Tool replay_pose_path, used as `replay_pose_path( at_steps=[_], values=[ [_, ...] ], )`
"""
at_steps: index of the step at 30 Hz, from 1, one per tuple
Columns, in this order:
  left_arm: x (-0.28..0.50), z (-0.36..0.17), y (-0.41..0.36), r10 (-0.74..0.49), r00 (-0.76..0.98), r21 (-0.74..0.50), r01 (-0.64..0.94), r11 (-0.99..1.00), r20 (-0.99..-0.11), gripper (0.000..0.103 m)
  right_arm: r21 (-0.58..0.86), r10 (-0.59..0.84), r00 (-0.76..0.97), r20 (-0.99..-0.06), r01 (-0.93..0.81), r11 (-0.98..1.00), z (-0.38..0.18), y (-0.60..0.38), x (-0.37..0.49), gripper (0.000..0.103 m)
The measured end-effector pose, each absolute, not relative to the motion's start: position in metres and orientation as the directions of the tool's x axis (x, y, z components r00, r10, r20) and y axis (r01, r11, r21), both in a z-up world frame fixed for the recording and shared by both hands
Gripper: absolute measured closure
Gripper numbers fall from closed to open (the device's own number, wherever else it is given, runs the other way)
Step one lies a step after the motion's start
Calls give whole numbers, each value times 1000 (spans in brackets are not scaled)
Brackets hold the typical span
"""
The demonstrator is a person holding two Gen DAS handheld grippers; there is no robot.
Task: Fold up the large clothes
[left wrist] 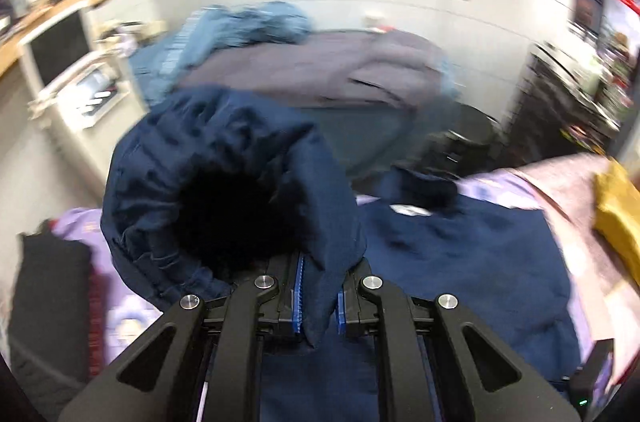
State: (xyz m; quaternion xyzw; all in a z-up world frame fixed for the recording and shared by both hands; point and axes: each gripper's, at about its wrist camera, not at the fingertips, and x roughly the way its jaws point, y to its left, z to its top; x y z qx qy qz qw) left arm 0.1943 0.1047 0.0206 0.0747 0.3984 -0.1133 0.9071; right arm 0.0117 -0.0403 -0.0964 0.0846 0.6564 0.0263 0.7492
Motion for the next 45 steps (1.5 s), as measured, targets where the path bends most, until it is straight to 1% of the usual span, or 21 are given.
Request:
replay_pose_path(
  at_steps=[3, 5, 7, 9, 13, 14, 15, 16, 17, 18, 19, 20, 22, 23, 25, 28, 32, 38, 40, 42, 45],
  values=[
    [186, -10, 44, -195, 593, 41, 360, 932, -781, 92, 159, 143, 140, -980, 114, 981, -98, -56, 6, 6],
    [177, -36, 9, -201, 532, 36, 402, 915, -823, 92, 156, 137, 138, -981, 142, 978, -99, -67, 3, 6],
    [174, -58, -12, -158, 483, 68, 419, 906, -861, 92, 154, 132, 135, -982, 166, 974, -101, -75, 0, 6],
    [167, -86, -36, -66, 441, 148, 433, 889, -895, 91, 153, 129, 130, -983, 186, 971, -102, -82, -3, 6],
    [156, -115, -55, 32, 404, 236, 466, 853, -914, 87, 136, 114, 113, -987, 217, 967, -108, -92, -8, 6],
    [154, -118, -59, 57, 410, 267, 477, 837, -910, 82, 134, 113, 107, -988, 224, 965, -110, -94, -8, 6],
    [150, -122, -62, 96, 428, 320, 491, 810, -899, 72, 136, 116, 101, -988, 232, 963, -112, -95, -8, 6],
    [143, -124, -63, 143, 460, 389, 501, 773, -876, 65, 138, 118, 96, -988, 236, 962, -114, -96, -8, 6],
    [139, -123, -60, 168, 487, 434, 505, 746, -857, 51, 139, 120, 92, -988, 238, 961, -115, -96, -7, 6],
    [134, -122, -62, 185, 523, 479, 509, 715, -832, 22, 140, 121, 91, -988, 236, 962, -116, -95, -7, 6],
    [131, -120, -63, 186, 548, 503, 513, 696, -816, 5, 141, 123, 91, -988, 231, 963, -116, -93, -5, 6],
    [123, -116, -68, 187, 595, 550, 515, 658, -781, 5, 142, 124, 91, -988, 225, 964, -116, -91, -4, 6],
    [112, -116, -81, 230, 686, 673, 492, 552, -690, 6, 142, 126, 90, -988, 213, 967, -116, -87, -2, 6],
    [104, -116, -87, 218, 716, 704, 498, 506, -663, 6, 142, 126, 90, -988, 206, 968, -116, -85, -1, 6],
    [93, -112, -97, 174, 733, 710, 524, 471, -657, 6, 142, 127, 88, -988, 200, 969, -117, -83, 1, 6],
    [89, -103, -97, 140, 714, 667, 540, 514, -686, 6, 142, 127, 82, -988, 218, 966, -120, -87, 0, 6],
    [90, -92, -84, 129, 709, 630, 509, 586, -693, 6, 133, 115, 84, -990, 257, 957, -122, -101, 0, 6],
    [101, -78, -37, 97, 662, 486, 435, 758, -743, 6, 136, 115, 88, -989, 301, 944, -124, -120, 6, 6],
    [103, -85, -13, 118, 640, 460, 398, 794, -759, 6, 145, 122, 96, -988, 294, 945, -121, -124, 15, 6],
    [108, -98, 17, 170, 597, 446, 352, 823, -784, 6, 152, 126, 109, -986, 275, 949, -116, -121, 26, 6],
    [111, -119, 73, 231, 485, 393, 266, 880, -844, 6, 169, 140, 134, -981, 234, 957, -110, -111, 45, 6]
  ],
)
